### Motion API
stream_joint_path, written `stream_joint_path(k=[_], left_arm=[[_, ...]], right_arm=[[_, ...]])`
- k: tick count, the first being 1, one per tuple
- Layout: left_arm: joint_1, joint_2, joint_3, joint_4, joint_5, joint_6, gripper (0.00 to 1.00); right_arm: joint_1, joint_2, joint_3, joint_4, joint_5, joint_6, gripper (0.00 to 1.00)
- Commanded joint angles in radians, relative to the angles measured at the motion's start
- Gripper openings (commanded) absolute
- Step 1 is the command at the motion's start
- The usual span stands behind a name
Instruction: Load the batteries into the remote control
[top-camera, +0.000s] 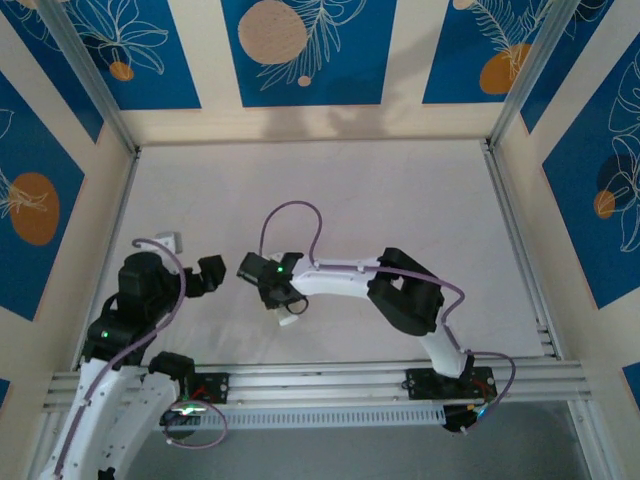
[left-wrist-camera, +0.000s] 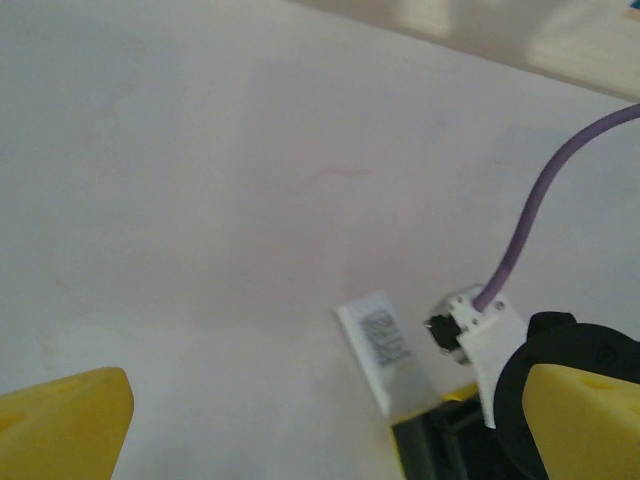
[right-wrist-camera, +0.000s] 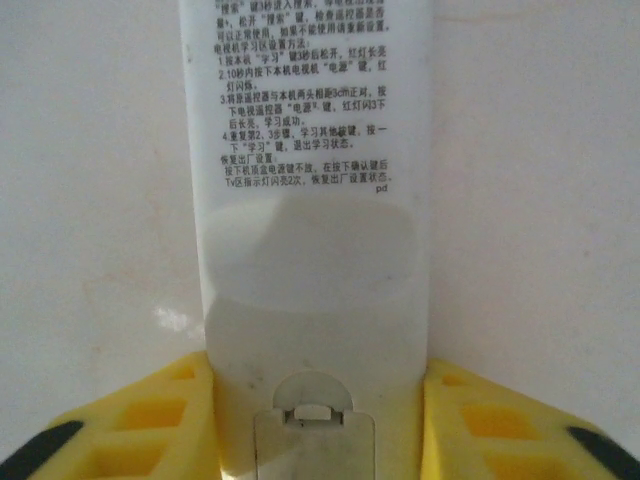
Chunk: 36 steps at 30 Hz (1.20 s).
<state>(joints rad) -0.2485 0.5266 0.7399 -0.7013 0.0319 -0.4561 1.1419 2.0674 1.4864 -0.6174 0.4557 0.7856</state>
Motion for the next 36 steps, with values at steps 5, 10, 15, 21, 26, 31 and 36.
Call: stream_joint_path(k=[5,10,15,21,26,31,36], left_arm=[[0.017,0.217,0.032,0.090,0.278,-0.224,0.90],[0.003,0.378,0.036,0.261,0.453,-0.291,0.69],[-0.011,0.462,-0.026,0.489,0.524,-0.372,0.61],[-0.024,0.545,-0.048,0.587,0.592,-0.417,0.46],[-0.026,0.501,-0.069,0.567,0.500,-0.431,0.27],[-0.026,0.458,-0.046,0.472,0.357,-0.504,0.10],[-0.026,0.470,0.039,0.269,0.241,-0.564,0.09]], right_arm=[[-0.043,-0.324,-0.232,0.243,-0.113,-0.090,0.28],[-0.077,-0.439,-0.324,0.361,-0.244,-0.140,0.27],[-0.083,-0.487,-0.350,0.418,-0.286,-0.172,0.26],[-0.088,-0.517,-0.373,0.479,-0.321,-0.163,0.26],[-0.105,-0.512,-0.348,0.484,-0.354,-0.171,0.26],[-0.092,-0.520,-0.305,0.409,-0.267,-0.213,0.45],[-0.013,-0.528,-0.257,0.346,-0.022,-0.397,0.59]])
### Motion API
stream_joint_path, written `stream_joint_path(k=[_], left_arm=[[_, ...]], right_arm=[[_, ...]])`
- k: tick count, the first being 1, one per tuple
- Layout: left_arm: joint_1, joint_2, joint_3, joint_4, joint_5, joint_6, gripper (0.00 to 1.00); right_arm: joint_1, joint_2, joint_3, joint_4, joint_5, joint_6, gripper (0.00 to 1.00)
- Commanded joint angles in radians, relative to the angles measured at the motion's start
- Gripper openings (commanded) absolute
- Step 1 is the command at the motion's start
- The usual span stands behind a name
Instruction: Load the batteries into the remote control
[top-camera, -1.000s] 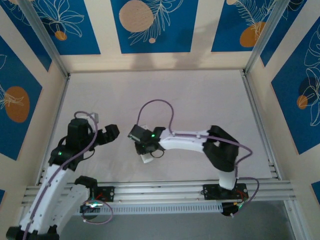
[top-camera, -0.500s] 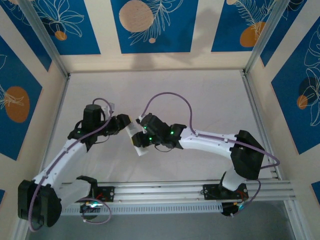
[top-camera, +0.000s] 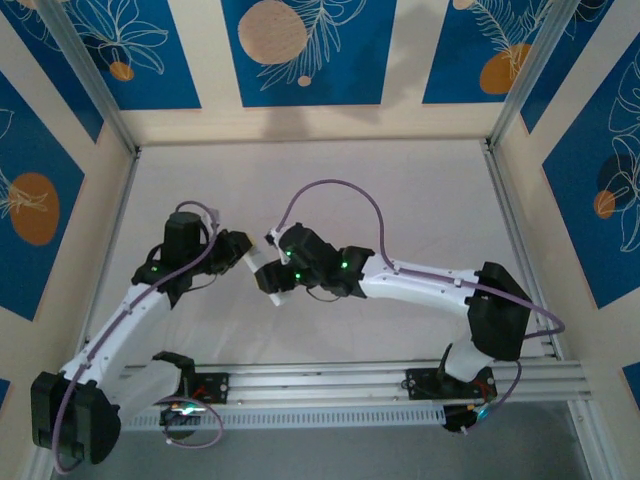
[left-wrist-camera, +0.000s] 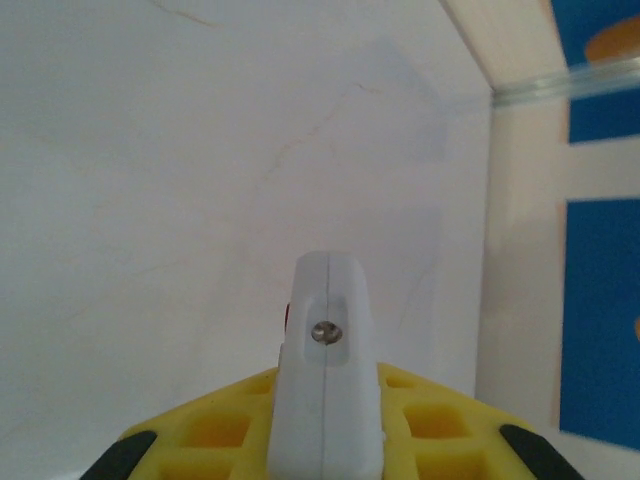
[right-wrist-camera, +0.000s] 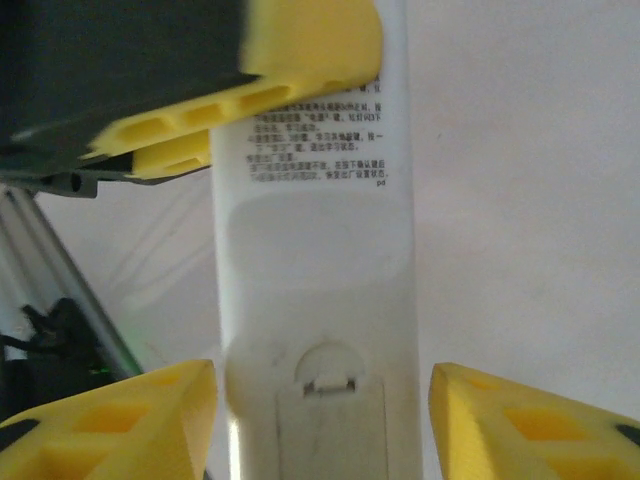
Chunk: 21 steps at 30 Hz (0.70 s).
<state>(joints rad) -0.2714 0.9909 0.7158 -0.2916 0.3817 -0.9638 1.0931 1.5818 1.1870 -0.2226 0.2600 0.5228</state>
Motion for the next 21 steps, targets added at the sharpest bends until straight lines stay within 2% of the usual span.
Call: stream_joint_path(k=[1,4,7,12,17,19,21], left_arm=[[-0.003,0.020,0.086,-0.174,-0.117,-0.064,0.09],[-0.003,0.070,0.147,-0.265,-0.136,-0.099,0.07],[-0.003,0.102,0.178,-0.294,-0.142,-0.149,0.07],[-0.003,0.096,0.145,-0.211,-0.136,-0.235,0.06],[-0.003,0.080,0.146,-0.209,-0.144,-0.233,0.06],[-0.003,0.073,0.144,-0.214,-0.147,-0.230,0.06],[-0.003,0.069,0.143,-0.227,-0.154,-0.225,0.06]], right_arm=[[0.050,-0.031,0.052,-0.058,0.223,-0.184,0.60],[0.077,0.008,0.090,-0.094,0.316,-0.305,0.63],[0.107,0.044,0.113,-0.106,0.348,-0.381,0.67],[0.114,0.104,0.137,-0.107,0.357,-0.366,0.68],[0.111,0.182,0.184,-0.134,0.420,-0.385,0.59],[0.114,0.195,0.193,-0.135,0.438,-0.397,0.49],[0.120,0.201,0.202,-0.132,0.454,-0.409,0.35]])
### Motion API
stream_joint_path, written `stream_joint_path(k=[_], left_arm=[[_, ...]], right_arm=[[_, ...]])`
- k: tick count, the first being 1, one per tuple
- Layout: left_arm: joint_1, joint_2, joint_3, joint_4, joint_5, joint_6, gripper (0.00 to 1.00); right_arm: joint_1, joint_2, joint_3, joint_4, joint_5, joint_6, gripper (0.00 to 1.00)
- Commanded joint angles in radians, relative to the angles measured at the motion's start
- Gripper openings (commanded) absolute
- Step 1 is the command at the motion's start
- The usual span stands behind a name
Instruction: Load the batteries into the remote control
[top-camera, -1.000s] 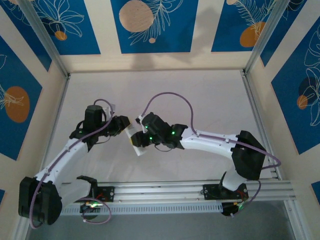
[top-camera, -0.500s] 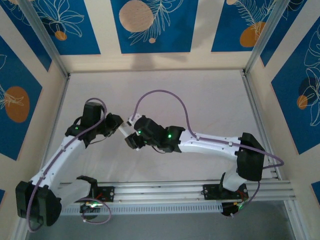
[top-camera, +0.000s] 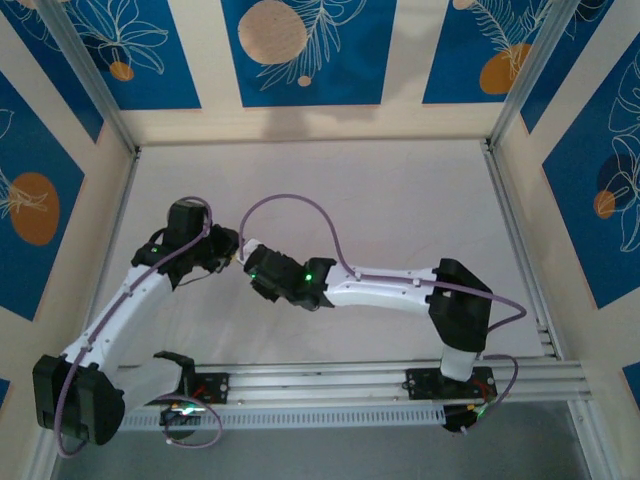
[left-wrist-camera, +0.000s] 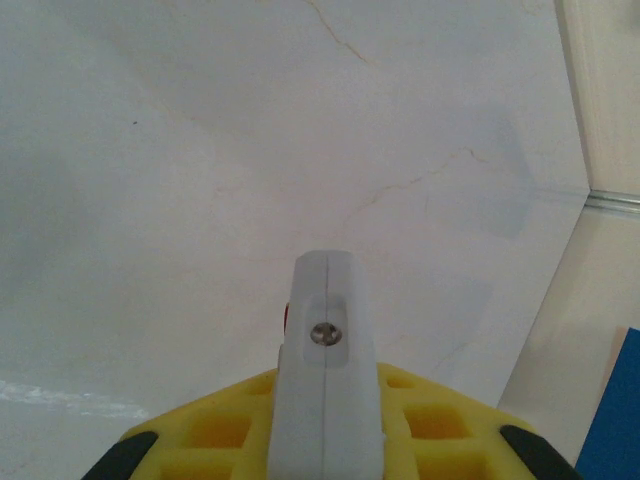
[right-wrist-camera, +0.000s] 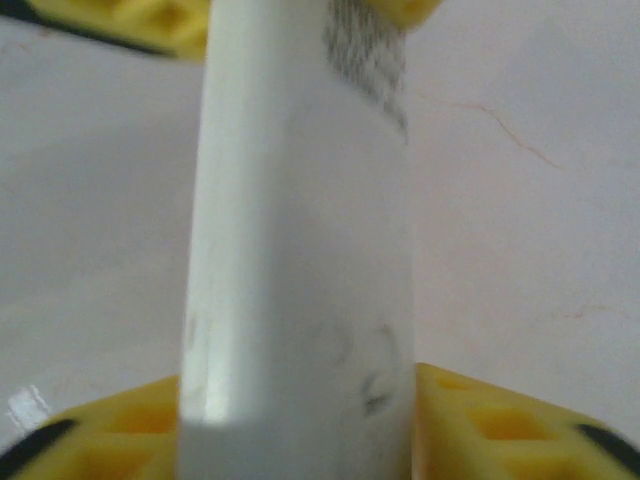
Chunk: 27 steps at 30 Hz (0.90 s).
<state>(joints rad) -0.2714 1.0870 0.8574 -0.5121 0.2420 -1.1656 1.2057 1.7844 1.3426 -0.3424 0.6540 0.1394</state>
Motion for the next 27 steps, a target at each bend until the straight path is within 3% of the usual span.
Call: stream_joint_path(k=[1,5,10,14,19,23,27], left_arm=[[-0.003,-0.027,0.002,-0.009,-0.018,-0.020,0.06],[-0.002,-0.033,-0.008,0.019,-0.029,-0.003,0.10],[-0.002,-0.066,-0.011,0.119,-0.037,0.091,0.65],[-0.002,-0.130,-0.015,0.255,0.000,0.270,0.88],[-0.003,-0.201,0.007,0.326,0.201,0.646,0.96],[-0.003,-0.227,0.024,0.235,0.352,0.872,0.97],[-0.003,-0.239,0.020,0.159,0.425,0.996,1.00]], right_arm=[[0.009,0.002,0.053,-0.014,0.065,-0.029,0.28],[0.016,-0.009,0.061,-0.018,0.056,-0.019,0.05],[-0.026,-0.084,0.032,-0.033,-0.049,0.076,0.00],[-0.117,-0.188,-0.028,-0.024,-0.193,0.183,0.00],[-0.303,-0.337,-0.154,0.058,-0.486,0.364,0.00],[-0.518,-0.430,-0.304,0.182,-0.739,0.569,0.00],[-0.673,-0.455,-0.434,0.233,-0.822,0.696,0.00]])
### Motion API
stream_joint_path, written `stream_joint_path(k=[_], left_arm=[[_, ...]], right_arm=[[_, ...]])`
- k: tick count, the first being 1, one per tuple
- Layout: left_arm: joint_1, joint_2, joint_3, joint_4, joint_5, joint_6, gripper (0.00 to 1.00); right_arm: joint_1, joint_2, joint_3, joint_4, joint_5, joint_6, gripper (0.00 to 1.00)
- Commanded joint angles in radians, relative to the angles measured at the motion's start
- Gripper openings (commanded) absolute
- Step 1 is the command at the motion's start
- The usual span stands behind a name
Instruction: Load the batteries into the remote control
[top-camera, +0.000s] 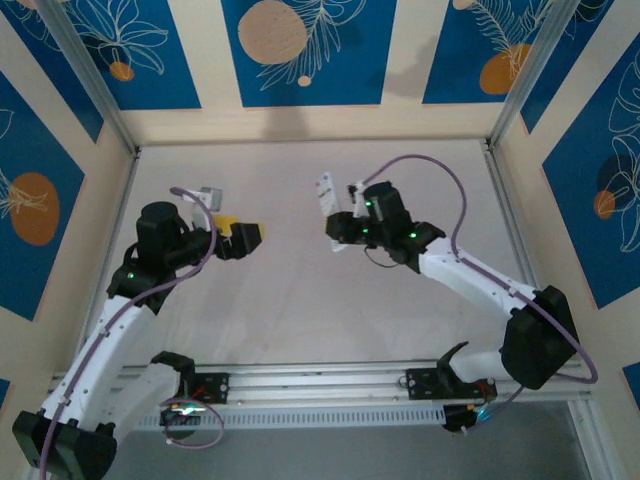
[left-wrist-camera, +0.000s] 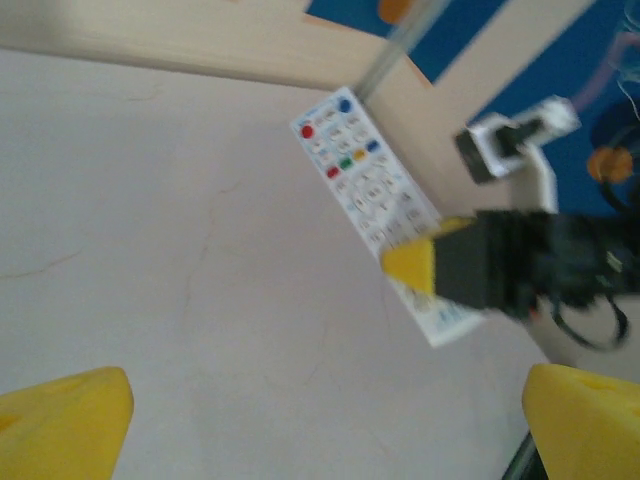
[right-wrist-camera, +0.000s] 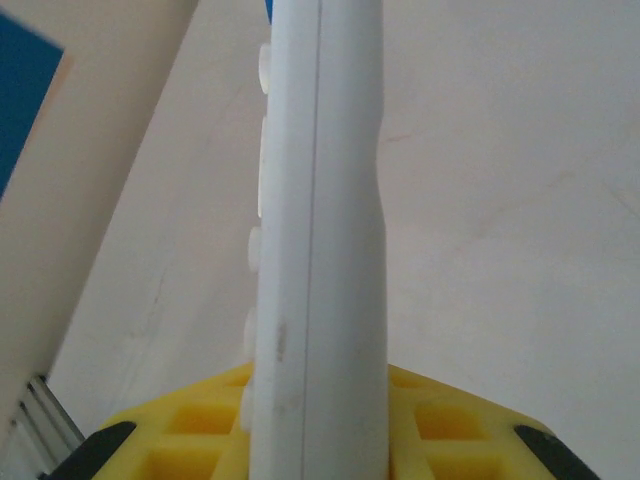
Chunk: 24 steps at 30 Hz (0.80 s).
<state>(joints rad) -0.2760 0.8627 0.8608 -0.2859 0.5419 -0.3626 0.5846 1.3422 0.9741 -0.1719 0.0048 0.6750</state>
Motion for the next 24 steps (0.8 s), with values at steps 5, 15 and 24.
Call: stream_joint_path(k=[5,15,24], left_arm=[[0.001,-0.031,-0.026,-0.019,0.139,0.200,1.00],[0.001,-0.032,-0.052,0.046,0.116,0.168,1.00],[0.001,-0.027,-0.079,0.114,0.121,0.120,1.00]], right_arm=[[-0.135,0.035,-0.170,0.044,-0.106,0.191,0.00],[-0.198,0.272,-0.121,-0.009,-0.040,-0.007,0.02],[-0.180,0.357,-0.111,-0.030,0.074,-0.110,0.22]])
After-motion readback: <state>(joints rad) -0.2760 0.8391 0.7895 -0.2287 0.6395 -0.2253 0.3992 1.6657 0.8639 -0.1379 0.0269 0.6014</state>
